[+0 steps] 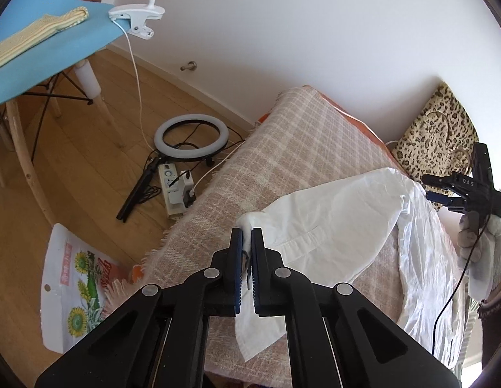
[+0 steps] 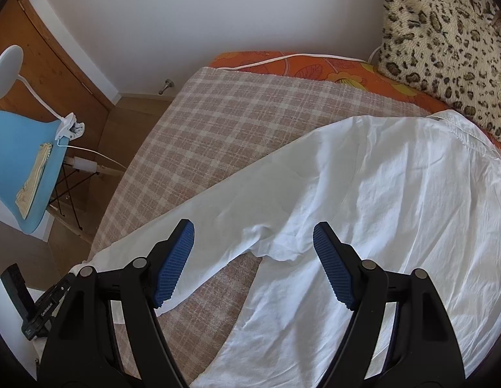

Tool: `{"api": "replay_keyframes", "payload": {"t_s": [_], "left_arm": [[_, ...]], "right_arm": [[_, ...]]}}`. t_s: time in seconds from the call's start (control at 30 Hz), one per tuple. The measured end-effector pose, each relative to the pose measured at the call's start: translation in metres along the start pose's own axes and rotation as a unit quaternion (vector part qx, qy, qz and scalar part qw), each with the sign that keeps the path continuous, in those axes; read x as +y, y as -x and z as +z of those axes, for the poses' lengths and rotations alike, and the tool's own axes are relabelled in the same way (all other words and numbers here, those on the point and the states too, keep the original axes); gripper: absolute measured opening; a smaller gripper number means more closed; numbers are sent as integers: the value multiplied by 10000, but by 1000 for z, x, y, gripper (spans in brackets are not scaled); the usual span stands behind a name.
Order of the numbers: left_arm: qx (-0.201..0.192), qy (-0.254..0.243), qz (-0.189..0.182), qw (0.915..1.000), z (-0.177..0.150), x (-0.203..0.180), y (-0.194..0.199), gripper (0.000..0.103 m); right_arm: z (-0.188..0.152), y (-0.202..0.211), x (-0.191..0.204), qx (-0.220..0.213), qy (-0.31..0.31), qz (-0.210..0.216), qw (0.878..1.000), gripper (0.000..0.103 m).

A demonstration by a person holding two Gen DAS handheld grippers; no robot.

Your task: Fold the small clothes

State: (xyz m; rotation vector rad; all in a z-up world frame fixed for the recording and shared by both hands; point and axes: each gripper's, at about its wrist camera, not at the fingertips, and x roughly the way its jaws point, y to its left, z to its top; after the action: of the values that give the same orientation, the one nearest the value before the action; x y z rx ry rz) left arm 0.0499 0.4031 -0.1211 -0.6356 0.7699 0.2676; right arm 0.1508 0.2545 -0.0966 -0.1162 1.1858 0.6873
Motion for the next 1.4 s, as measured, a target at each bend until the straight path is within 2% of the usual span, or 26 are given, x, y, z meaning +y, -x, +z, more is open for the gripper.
{"api": "replay_keyframes", "payload": {"t_s": [0.13,0.23,0.33,0.57,0.7,0.73,0.8,0.83,0.87,0.9,0.97,1.07,1.23,1.4], "left_arm": [[-222,-404,-545,9975,-7,-41,25,3],[-256,-778,-949,9921,-19,-72,37,3],[-260,-1147,-1262,9850,-32,-97,47,3],[-303,-1386,-1834,9727,-53,-113,70,3],[-327,-1561,-1900,9687,-63,-117,78,3],[-313,-1591,-1882,9687,-64,-118,78,3],[-250,-1610,-1854,9691,-66,-117,75,3],[-210,-1588,-1873,9691,-66,-117,73,3],[-187,-1566,-1879,9694,-65,-116,71,3],[-179,-1557,-1897,9693,-65,-116,72,3],[-207,-1587,-1948,9677,-67,-118,75,3],[-249,-1700,-2033,9639,-68,-124,78,3],[-122,-1963,-2187,9558,-79,-141,76,3],[136,-2274,-2309,9459,-93,-164,65,3]], "right_arm": [[18,-23,1,158,-126,-55,9998,79],[29,-44,6,354,-269,85,9990,79],[34,-67,16,542,-201,-12,9983,79],[41,-108,31,867,-164,-325,9956,79],[46,-118,34,933,-176,-443,9945,79],[46,-117,34,927,-146,-520,9942,77],[48,-117,34,906,-98,-748,9930,63],[48,-115,34,878,-70,-856,9924,46],[49,-114,31,870,-62,-897,9921,21],[49,-112,26,887,-112,-824,9926,10],[48,-107,19,847,-170,-671,9940,5],[44,-99,14,743,-76,-669,9950,2],[49,-67,-10,455,-390,-368,9975,2],[64,-31,-27,72,-444,-356,9983,1]]}}
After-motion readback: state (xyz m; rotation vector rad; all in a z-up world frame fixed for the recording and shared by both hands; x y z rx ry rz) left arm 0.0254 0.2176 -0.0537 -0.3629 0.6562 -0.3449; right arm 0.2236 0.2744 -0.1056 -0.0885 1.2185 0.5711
